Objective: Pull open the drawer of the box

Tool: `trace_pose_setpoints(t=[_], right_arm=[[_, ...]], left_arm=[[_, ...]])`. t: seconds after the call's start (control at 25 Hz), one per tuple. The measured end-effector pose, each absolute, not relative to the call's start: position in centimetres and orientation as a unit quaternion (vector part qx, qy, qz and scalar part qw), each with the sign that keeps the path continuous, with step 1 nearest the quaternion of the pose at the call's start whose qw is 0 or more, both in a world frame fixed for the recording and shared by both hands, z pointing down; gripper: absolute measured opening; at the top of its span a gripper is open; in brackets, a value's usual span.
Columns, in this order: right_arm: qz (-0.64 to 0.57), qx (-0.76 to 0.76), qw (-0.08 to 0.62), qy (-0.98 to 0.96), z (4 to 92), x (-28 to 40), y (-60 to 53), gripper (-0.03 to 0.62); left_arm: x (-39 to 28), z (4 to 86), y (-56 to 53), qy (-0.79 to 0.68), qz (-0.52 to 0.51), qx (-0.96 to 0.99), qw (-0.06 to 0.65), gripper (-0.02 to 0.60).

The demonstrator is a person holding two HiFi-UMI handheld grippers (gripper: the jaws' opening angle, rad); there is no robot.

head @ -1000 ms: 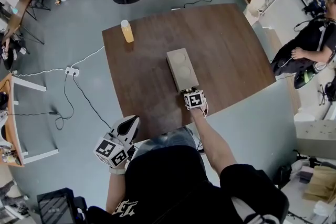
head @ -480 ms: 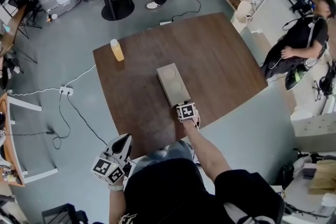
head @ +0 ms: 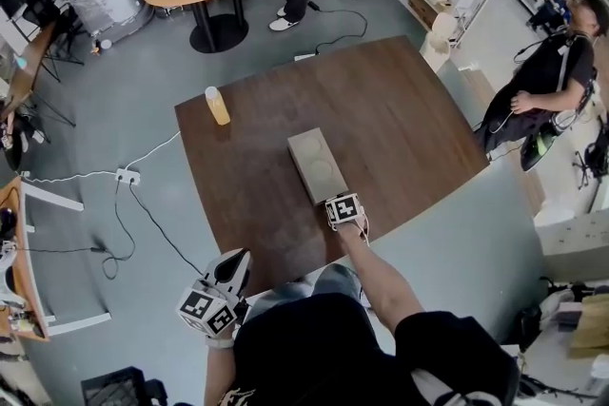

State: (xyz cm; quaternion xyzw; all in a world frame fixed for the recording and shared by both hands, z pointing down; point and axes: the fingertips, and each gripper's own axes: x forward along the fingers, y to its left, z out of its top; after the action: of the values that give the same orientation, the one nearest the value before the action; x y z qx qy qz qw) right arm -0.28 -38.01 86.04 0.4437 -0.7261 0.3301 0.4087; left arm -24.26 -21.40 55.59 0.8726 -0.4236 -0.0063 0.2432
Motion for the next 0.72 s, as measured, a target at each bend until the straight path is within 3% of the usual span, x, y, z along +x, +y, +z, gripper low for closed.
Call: trace_pose_setpoints(t=[0.72], right_arm=[[0.346, 0.44, 0.411, -0.72, 86.2, 1.4, -32.1, 0.16]], left_arm=[[-21.5, 55.3, -20.1, -0.399, -0.001, 0.886, 0.238, 0.006]])
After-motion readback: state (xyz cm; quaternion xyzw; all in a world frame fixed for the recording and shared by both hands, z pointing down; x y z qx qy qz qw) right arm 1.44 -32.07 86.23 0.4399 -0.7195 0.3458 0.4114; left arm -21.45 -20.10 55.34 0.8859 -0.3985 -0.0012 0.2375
